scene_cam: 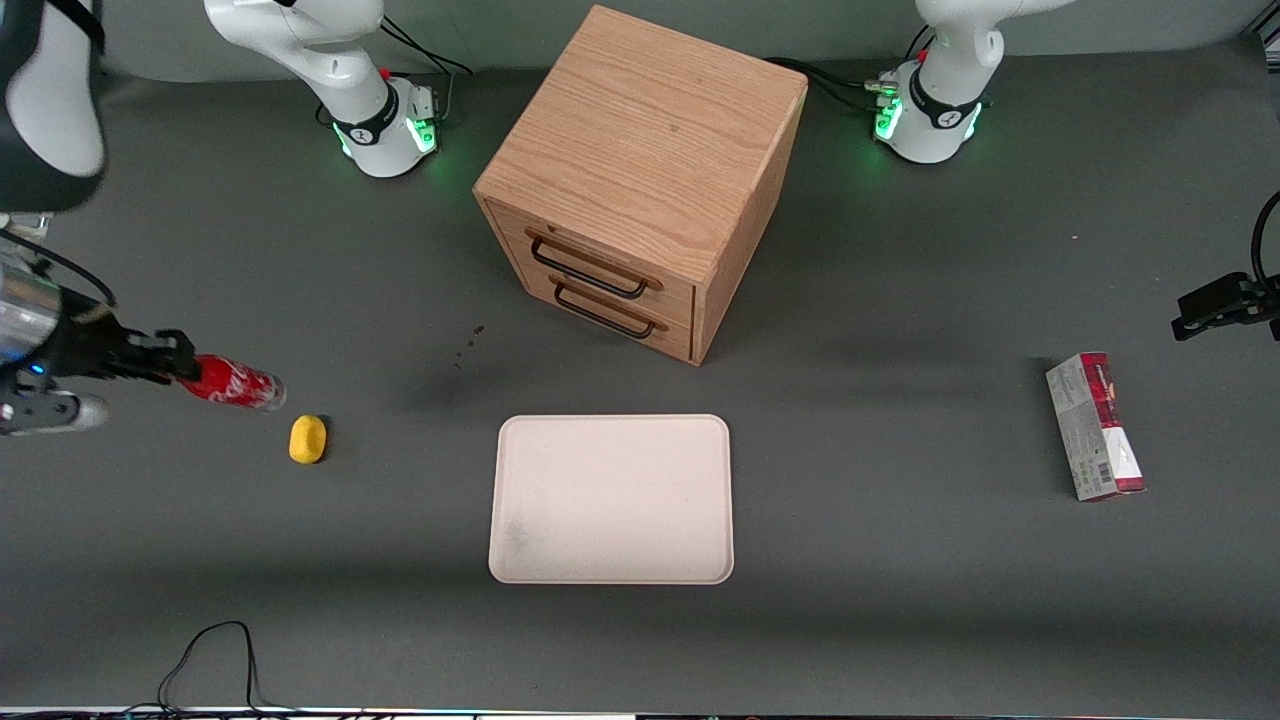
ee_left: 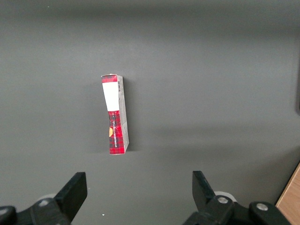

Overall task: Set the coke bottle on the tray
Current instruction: 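Lift the bottle and carry it with the right gripper toward the cream tray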

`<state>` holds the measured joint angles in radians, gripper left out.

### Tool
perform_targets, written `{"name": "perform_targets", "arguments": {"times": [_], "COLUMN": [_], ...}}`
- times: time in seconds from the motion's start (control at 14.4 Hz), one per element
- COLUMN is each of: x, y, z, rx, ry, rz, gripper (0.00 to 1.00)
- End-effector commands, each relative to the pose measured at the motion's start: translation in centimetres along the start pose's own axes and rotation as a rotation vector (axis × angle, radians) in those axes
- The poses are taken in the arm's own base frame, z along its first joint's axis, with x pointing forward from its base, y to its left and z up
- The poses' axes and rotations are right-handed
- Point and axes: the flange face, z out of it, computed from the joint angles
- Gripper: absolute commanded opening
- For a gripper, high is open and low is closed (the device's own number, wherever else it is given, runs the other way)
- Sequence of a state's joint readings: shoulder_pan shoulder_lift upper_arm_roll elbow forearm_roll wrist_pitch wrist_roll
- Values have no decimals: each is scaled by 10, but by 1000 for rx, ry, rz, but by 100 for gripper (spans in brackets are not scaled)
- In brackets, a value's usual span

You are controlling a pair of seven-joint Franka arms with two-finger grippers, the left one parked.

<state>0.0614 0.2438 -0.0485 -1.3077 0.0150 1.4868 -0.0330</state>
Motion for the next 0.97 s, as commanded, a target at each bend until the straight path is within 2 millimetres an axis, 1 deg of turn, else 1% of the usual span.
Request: {"name": "perform_targets", "arguments": {"times": [0.0,0.14,0.21,0.28,0.35,0.42,0.49,0.62,0.76,0.83,0.9], "x": [-13,-13,-7,2,13,23,31,40,46,46,47], "y": [2,-1,-7,-20,-39,-54,-61,-87,-127,-156,-181], "z": [-43,-52,-50,-52,-53,-50,-45,-40,-31,-25,-18], "rx": [-1,2,3,7,17,27,35,38,13,-21,-34], "ry": [-6,8,16,34,52,62,67,78,98,108,116], "rz": [-21,-28,-37,-59,-94,-122,-131,-165,-185,-175,-159], "gripper": [0,0,0,0,0,0,0,0,0,0,0]}}
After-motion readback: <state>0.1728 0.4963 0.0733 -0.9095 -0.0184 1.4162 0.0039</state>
